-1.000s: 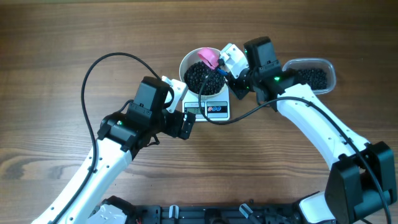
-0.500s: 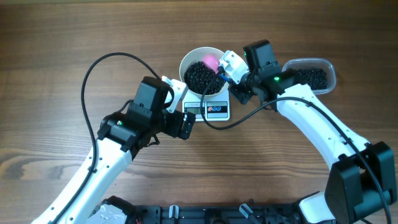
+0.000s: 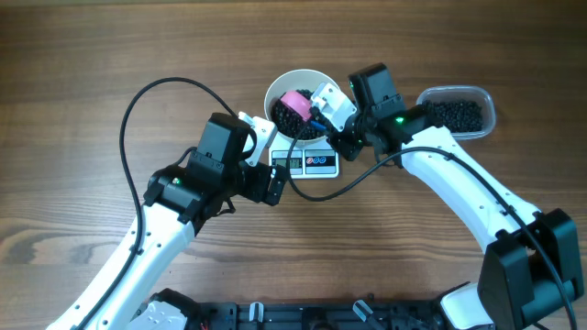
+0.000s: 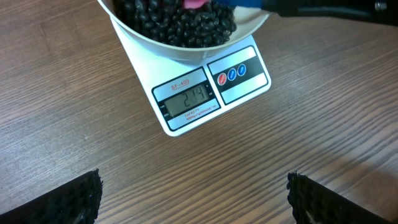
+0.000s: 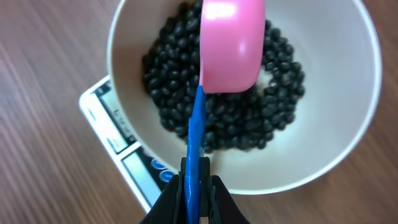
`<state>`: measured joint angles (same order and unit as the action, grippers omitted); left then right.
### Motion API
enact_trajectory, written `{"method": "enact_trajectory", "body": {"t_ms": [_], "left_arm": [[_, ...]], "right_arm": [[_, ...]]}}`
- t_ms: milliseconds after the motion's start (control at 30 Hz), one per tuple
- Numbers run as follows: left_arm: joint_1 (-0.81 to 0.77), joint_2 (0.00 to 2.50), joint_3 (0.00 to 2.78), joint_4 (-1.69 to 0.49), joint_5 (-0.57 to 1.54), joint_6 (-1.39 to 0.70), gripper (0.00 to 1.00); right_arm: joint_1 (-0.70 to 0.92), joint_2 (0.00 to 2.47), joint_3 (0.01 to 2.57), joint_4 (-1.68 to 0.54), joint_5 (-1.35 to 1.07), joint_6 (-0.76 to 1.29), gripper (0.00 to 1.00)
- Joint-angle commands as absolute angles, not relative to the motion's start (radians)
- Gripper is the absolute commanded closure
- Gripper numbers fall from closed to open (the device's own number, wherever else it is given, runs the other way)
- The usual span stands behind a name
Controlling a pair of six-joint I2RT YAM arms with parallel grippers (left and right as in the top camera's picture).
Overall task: Scoop item into bowl and weigh 150g on scale
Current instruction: 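Lower the scoop over the bowl and tilt it to pour, then lift the scoop up beside the bowl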
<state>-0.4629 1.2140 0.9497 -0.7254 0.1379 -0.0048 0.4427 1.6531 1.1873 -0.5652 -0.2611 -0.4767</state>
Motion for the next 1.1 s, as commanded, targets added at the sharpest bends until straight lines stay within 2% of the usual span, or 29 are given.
{"method": "enact_trajectory", "body": {"t_ms": [0, 433, 533, 867, 1067], "left_arm": [[-0.467, 1.218, 0.968, -0.723, 0.13, -0.007, 0.0], [-0.467, 1.218, 0.968, -0.723, 0.13, -0.007, 0.0], [-0.467, 1.218, 0.968, -0.723, 0.13, -0.008, 0.0], [-0.467, 1.218, 0.968, -0.723, 0.13, -0.007, 0.0], [-0.467, 1.218, 0.968, -0.723, 0.13, -0.007, 0.0]], "right_arm": [[0.448, 1.666, 1.202, -0.573, -0.35, -0.447, 0.96], [0.415, 1.666, 1.202, -0.558, -0.427, -0.285, 0.96], [0.374, 1.666, 1.202, -0.545, -0.453, -0.204, 0.96], [0.169, 1.666, 1.202, -0.498, -0.812, 0.022, 0.92], [0.13, 1.666, 1.202, -0.49, -0.803, 0.026, 0.92]]}}
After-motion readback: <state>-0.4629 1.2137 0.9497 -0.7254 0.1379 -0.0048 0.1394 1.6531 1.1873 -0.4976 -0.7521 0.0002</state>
